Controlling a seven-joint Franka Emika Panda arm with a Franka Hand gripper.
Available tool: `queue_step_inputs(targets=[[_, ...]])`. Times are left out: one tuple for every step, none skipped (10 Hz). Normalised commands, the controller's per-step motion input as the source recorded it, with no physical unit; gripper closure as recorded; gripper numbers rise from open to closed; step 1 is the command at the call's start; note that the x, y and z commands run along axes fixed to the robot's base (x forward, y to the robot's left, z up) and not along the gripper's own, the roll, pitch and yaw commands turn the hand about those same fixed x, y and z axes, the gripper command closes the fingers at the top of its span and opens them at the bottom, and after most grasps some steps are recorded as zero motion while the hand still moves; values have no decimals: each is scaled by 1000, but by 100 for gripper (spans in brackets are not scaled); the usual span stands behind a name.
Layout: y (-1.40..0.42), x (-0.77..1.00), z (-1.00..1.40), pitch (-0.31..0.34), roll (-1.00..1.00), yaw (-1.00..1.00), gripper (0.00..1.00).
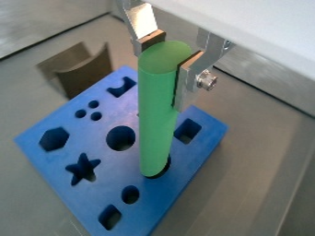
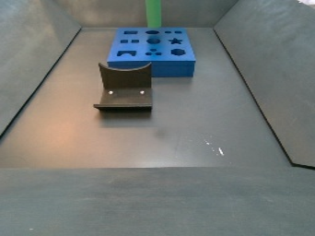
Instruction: Insert the oval object.
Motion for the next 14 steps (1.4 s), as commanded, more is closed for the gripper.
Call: queue_step_inputs(targets=[[-117,120,-357,0,60,-817,100],[-120,-17,-269,6,116,-446,100],[0,-57,0,-91,0,0,100],[0,-26,-57,-91,-9,0,100],[0,0,-126,-133,-67,0,100],[0,71,-329,-166,-67,0,100],[9,134,-397,-206,-37,0,100],[0,69,-423,-303,-33,0,100],[0,0,-417,-274,0,0,100],[0,-109,-423,-213,69,0,100],[0,-143,-406,-203,63,0,100],[-74,-109,-411,-171,56,0,100],[-89,0,-386,-130,20,-17,100],[-74,0,-349,-104,0,-14,100]])
